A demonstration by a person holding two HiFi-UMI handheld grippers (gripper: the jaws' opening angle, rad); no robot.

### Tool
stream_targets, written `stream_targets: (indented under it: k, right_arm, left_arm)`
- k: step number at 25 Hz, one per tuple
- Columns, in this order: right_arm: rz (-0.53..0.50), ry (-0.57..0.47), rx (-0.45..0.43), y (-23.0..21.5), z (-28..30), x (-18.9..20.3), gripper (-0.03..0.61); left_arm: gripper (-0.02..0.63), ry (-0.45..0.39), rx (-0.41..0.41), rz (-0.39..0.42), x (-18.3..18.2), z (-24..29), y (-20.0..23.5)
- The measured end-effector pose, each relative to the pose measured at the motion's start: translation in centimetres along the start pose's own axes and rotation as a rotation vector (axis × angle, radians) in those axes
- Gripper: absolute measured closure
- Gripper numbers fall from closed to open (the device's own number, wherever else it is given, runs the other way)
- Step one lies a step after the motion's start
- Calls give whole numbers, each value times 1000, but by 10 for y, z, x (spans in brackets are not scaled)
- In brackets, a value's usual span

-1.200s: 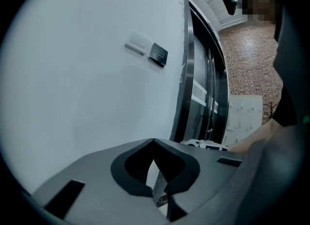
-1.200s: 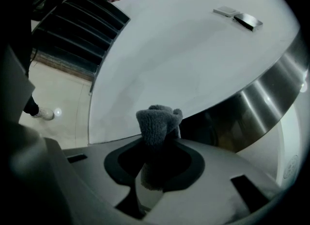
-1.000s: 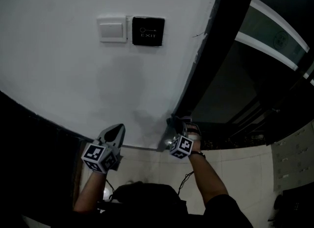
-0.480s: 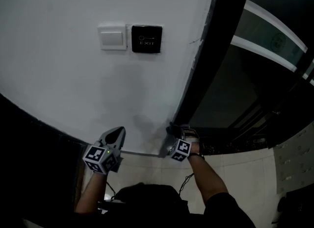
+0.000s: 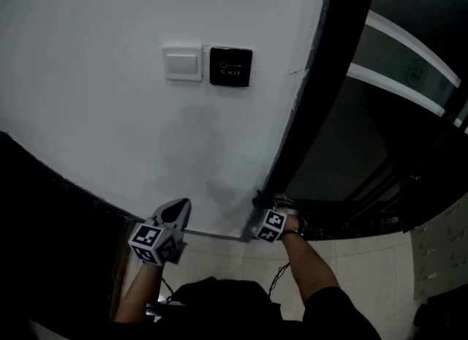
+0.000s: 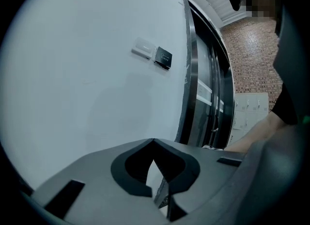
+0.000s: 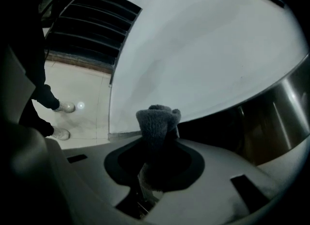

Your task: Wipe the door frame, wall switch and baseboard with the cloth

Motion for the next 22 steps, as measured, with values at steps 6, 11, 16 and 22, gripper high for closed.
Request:
stream_targets:
  k: [6, 11, 16, 22]
  right_arm:
    - [71, -92, 55, -5, -31, -17, 486]
    - [32, -232, 309, -68, -106, -35, 486]
    - [-81, -315, 620, -175, -225, -89, 486]
    - [-238, -261, 872, -263, -314, -144, 486]
  left_arm:
    - [624, 9, 26, -12, -1, -5, -4]
    - [624, -9, 115, -43, -3, 14, -16]
    - [624, -48, 196, -82, -8, 25, -30]
    - [624, -104, 218, -77, -16, 30, -34]
Point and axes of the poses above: the fingertips, and each gripper's own axes: z forward along the fingers, y to its left, x out of its underside, the point moved 9 cm from there along -z, backward along the fingers, and after that the axes turned 14 degrees about -y, right-handed, at the moved point
